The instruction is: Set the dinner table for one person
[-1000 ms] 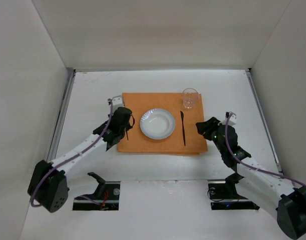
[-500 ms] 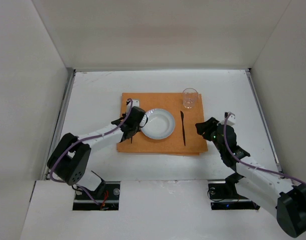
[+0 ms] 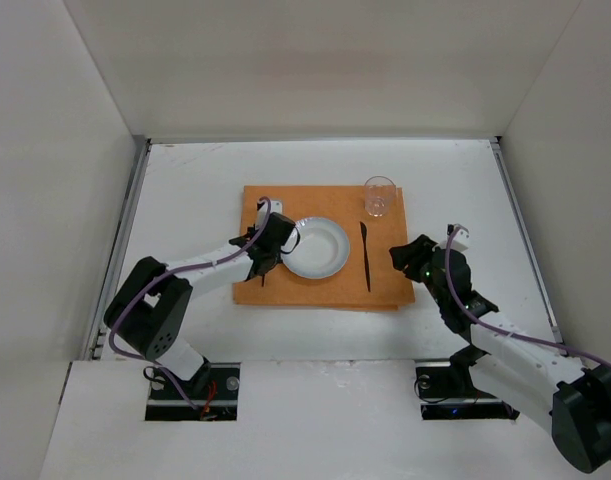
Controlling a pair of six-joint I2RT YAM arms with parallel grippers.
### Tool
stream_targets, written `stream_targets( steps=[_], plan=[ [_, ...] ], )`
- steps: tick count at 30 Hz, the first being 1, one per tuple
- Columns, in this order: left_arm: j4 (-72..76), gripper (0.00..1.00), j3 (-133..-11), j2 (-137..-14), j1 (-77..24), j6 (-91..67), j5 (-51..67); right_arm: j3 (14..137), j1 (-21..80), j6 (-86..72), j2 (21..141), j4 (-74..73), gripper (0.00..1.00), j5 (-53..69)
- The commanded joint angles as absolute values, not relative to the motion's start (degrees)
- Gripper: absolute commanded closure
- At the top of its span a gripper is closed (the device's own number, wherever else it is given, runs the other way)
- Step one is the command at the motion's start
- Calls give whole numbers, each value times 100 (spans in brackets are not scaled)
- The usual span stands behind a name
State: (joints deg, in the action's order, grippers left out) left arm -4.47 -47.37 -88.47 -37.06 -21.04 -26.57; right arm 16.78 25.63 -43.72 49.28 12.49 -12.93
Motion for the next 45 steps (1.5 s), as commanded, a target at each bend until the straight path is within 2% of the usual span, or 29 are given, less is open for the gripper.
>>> stream_targets(
  steps=[1, 12, 13, 16, 19, 22, 27, 30, 33, 35, 39, 45],
  plan=[
    [-615, 96, -4807, -8894, -3704, -2083, -2821, 1802, 2632, -4315, 4983, 1600, 42, -1310],
    [-668, 92, -4887, -9246, -3661, -2109, -2839, 1784, 2632, -4289, 4913, 1600, 41, -1415],
    [-685, 89, -4895, -9203, -3652, -2118, -2839, 1784, 2632, -4289, 4939, 1600, 41, -1389],
    [-694, 72, -4834, -8870, -3678, -2127, -2953, 1811, 2632, -4289, 4966, 1600, 35, -1309],
    [-756, 61, -4790, -8396, -3704, -2215, -2980, 1784, 2641, -4271, 4939, 1635, 30, -1406],
    [-748, 53, -4676, -7728, -3713, -2399, -2953, 1793, 2641, -4272, 4966, 1626, 29, -1336],
    [-545, 51, -4290, -6620, -3494, -2935, -2901, 1740, 2632, -4271, 4878, 1600, 30, -1520],
    [-527, 52, -3895, -6040, -3257, -3321, -2909, 1679, 2588, -4298, 4668, 1573, 36, -1547],
    [-632, 51, -3368, -5434, -2757, -3874, -2831, 1565, 2483, -4333, 4465, 1538, 45, -1792],
    [-720, 50, -3078, -5117, -2414, -4077, -2647, 1547, 2378, -4394, 4343, 1424, 47, -1819],
    [-887, 50, -2620, -4624, -1746, -4315, -2225, 1424, 2281, -4464, 4114, 1424, 46, -1994],
    [-994, 50, -2321, -4272, -1086, -4429, -1899, 1380, 2237, -4509, 3912, 1327, 37, -2091]
  ],
)
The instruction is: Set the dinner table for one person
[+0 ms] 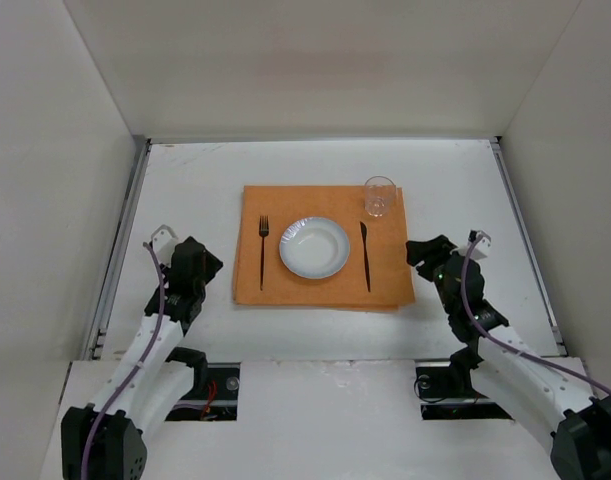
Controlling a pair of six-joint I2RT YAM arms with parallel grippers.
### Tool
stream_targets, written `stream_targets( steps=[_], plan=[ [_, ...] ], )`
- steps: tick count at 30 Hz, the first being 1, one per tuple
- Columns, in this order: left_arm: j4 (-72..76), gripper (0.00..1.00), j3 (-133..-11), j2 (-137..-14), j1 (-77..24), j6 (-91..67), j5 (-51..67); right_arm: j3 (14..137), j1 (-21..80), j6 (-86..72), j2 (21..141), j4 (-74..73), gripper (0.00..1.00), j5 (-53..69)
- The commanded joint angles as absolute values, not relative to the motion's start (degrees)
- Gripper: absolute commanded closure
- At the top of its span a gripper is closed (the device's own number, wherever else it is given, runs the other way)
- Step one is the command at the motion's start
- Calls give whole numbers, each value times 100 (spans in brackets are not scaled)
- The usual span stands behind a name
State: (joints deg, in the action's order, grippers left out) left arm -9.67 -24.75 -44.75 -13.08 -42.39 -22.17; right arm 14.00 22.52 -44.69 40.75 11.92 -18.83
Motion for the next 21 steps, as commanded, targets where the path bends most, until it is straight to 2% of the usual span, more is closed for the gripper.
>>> stream_targets(
  steps=[1, 21],
  plan=[
    [-976, 50, -2259, -4219, -981, -4482, -1872, 1336, 2219, -4517, 3859, 1353, 37, -2144],
    [-694, 51, -2048, -4307, -716, -4614, -1705, 1362, 2140, -4570, 4263, 1556, 36, -2022]
  ],
)
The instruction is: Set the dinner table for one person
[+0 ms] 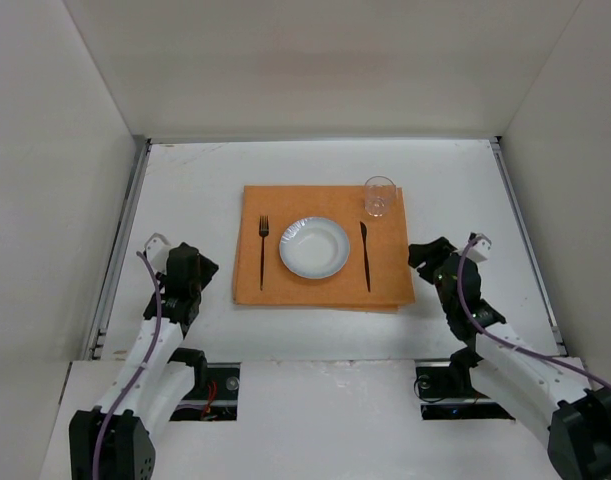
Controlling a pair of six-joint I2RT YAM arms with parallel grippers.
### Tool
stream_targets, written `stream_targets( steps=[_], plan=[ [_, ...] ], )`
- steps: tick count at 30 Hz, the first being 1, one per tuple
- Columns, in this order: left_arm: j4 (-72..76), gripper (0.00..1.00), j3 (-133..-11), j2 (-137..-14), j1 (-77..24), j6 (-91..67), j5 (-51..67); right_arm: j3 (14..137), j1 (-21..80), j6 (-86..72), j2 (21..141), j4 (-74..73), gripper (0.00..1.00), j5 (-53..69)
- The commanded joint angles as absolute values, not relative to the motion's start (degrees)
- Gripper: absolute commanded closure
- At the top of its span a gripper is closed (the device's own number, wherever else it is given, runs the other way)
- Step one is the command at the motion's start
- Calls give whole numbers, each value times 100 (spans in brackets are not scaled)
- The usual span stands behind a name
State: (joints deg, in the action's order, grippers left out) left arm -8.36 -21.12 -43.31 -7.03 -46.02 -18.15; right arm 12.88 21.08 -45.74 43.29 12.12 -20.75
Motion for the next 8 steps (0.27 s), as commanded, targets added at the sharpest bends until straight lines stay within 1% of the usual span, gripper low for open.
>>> stream_targets(
  steps=[1, 5, 8],
  plan=[
    [-668, 51, -2022, -4281, -734, -4649, -1714, 1354, 2149, -4579, 4210, 1556, 36, -2021],
    [-676, 52, -2135, -4377, -751, -4597, -1696, 1327, 2149, -4597, 4175, 1556, 36, -2004],
    [-642, 49, -2153, -4342, -856, -4535, -1696, 1354, 2157, -4570, 4131, 1556, 36, -1942]
  ],
)
